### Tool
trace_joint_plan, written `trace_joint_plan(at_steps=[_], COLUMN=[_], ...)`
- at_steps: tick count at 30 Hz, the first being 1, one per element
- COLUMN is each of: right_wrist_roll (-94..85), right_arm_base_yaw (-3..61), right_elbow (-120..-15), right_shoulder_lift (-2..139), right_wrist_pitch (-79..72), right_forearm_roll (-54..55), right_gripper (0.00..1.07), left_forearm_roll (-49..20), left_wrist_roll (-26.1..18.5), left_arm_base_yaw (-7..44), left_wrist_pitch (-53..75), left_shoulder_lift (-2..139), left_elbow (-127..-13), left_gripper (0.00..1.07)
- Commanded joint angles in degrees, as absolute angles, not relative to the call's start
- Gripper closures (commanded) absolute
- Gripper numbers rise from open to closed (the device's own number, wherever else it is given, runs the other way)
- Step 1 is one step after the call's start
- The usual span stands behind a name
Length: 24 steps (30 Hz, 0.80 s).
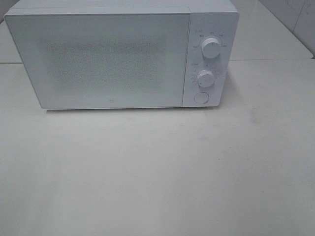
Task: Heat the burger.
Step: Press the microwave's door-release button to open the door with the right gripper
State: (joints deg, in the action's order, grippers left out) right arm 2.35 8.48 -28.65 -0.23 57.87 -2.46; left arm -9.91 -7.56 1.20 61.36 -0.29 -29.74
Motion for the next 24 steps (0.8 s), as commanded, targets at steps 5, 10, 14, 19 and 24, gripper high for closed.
trace_joint_plan(at_steps=[5, 10, 14, 19, 24], right_wrist_roll=[1.5, 1.5, 1.5, 1.5, 1.5], right_arm_base_yaw=[8.0, 8.0, 8.0, 8.0, 8.0], right_elbow=[-30.6, -31.8, -31.9, -31.9, -31.9], right_shoulder_lift=[0.9, 5.6, 10.7, 15.8, 23.3], right_wrist_pitch=[55.9, 52.9, 48.4, 43.1, 34.7], right_forearm_roll=[-2.5, -2.5, -2.5, -2.5, -2.5], right_gripper=[0.31, 0.31, 0.31, 0.31, 0.31], left_forearm_roll=[-10.5, -10.5, -10.5, -10.5, -10.5], left_wrist_roll=[-7.1, -7.1, -7.1, -7.1, -7.1], left_arm_base_yaw=[1.0, 1.0, 1.0, 1.0, 1.0], left_wrist_pitch=[61.2, 61.2, 61.2, 61.2, 61.2], left_shoulder_lift=[-1.3, -1.3, -1.3, -1.3, -1.3], left_elbow=[-29.6, -29.6, -29.6, -29.6, -29.6], left_gripper=[0.07, 0.07, 0.07, 0.07, 0.07])
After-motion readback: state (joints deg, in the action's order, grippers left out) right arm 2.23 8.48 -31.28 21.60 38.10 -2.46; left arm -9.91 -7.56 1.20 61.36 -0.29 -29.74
